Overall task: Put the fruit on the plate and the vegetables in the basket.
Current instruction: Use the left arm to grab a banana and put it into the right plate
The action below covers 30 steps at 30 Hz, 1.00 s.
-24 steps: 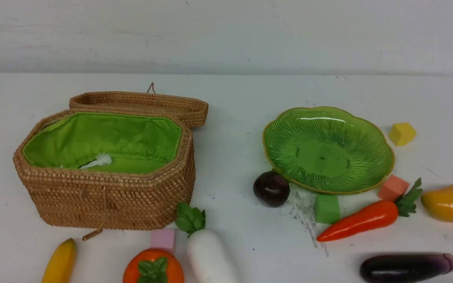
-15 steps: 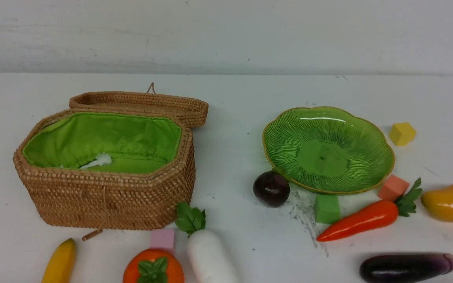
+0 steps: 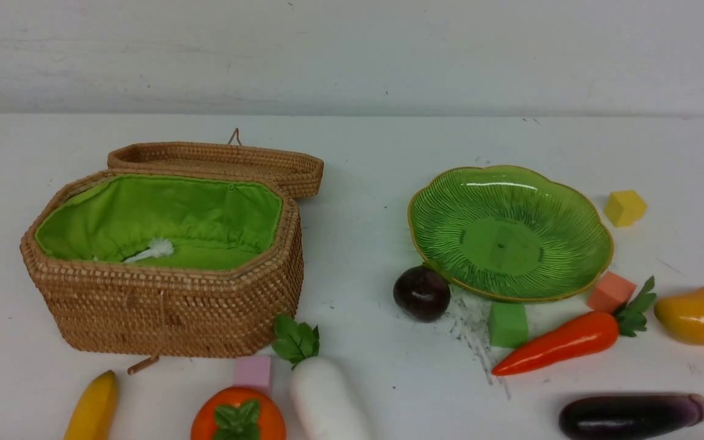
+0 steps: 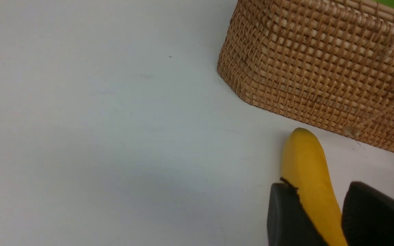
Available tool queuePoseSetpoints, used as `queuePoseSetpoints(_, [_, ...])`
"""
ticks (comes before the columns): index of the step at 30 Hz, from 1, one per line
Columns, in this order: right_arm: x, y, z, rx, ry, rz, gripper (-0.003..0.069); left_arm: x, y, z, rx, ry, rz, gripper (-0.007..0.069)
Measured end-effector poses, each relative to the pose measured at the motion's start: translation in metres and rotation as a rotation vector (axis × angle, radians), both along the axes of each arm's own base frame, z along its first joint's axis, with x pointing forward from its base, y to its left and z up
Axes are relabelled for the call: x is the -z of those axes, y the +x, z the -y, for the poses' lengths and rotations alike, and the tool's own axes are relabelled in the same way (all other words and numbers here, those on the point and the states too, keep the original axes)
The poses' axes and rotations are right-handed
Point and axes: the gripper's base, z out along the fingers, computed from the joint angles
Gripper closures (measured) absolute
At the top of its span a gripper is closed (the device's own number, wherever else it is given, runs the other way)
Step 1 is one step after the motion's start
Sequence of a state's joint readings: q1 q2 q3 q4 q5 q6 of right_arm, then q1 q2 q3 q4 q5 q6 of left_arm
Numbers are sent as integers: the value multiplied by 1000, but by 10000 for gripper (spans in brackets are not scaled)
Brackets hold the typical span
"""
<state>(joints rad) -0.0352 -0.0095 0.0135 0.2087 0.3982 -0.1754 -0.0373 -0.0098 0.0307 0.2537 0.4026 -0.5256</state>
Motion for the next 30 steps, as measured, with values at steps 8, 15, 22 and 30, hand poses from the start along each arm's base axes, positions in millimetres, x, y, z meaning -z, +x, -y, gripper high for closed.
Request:
queuePoseSetpoints(8, [0,0,0,0,0,0,417,0,0,0,0,0,0,386])
queuePoseSetpoints(15, [0,0,0,0,0,0,417,0,0,0,0,0,0,386])
queuePoseSetpoints(22, [0,0,0,0,0,0,417,0,0,0,0,0,0,386])
queuePoseSetpoints(30, [0,0,0,0,0,0,417,-1,0,-1,7,66,8,386])
